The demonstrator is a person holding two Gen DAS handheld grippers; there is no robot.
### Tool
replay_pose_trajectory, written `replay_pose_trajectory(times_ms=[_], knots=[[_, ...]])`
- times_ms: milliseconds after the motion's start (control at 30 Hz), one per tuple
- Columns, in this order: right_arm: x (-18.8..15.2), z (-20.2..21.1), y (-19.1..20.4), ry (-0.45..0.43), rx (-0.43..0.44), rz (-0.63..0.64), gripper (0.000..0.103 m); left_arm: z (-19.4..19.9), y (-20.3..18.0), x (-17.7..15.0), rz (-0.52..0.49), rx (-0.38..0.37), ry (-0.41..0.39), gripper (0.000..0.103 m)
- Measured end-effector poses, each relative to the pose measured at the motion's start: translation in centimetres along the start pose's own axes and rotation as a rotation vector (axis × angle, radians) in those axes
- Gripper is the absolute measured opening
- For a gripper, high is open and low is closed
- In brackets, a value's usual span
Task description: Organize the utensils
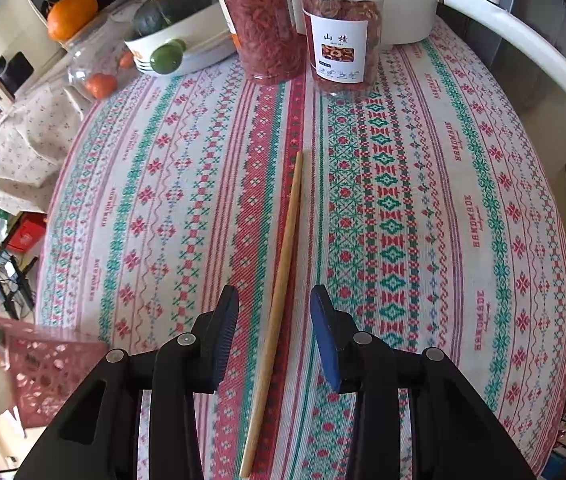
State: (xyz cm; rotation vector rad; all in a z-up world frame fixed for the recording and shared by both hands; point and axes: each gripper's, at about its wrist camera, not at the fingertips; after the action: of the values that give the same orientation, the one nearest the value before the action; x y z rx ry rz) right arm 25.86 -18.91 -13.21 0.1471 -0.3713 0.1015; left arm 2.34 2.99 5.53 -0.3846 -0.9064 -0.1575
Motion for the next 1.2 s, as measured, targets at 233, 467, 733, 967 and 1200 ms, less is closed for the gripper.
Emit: replay_pose_trajectory(times_ms=[233,467,733,967,1200], knots=[[0.2,-1.0,0.1,-0.044,-0.025,0.055,0.007,0.1,0.7,-0.2,0.009,-0.004,0.012,0.007],[-1.5,4.8,-1.9,-0.159,0.123,0.004,0.006,1.7,0.9,0.3,0.015,0.0,-0.04,0.006],[-5.0,16.5,-1.7,-0.419,0.252,0.029,0.006,4.8,1.5,1.5,0.019,0.042,-0.165,0.007],[-7.6,22.6,0.6,-0.601,0.316,0.066,0.006,6.0,2.5,2.0,0.015,0.147,-0.262,0.007],[-8.7,24.9,3.5,-0.727,0.326,0.136,0.006,2.4,4.1,1.3,0.015,0.202,-0.229,0.007]])
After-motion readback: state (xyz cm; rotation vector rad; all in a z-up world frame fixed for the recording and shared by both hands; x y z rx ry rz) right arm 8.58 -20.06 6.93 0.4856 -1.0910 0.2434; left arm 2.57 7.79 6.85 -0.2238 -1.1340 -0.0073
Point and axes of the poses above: each gripper's, at about its wrist camera, not at the fingertips, and z roughly against the way its jaws point, y to its left, x to its top, and after that the axes turned 4 degrees about -y, right-handed
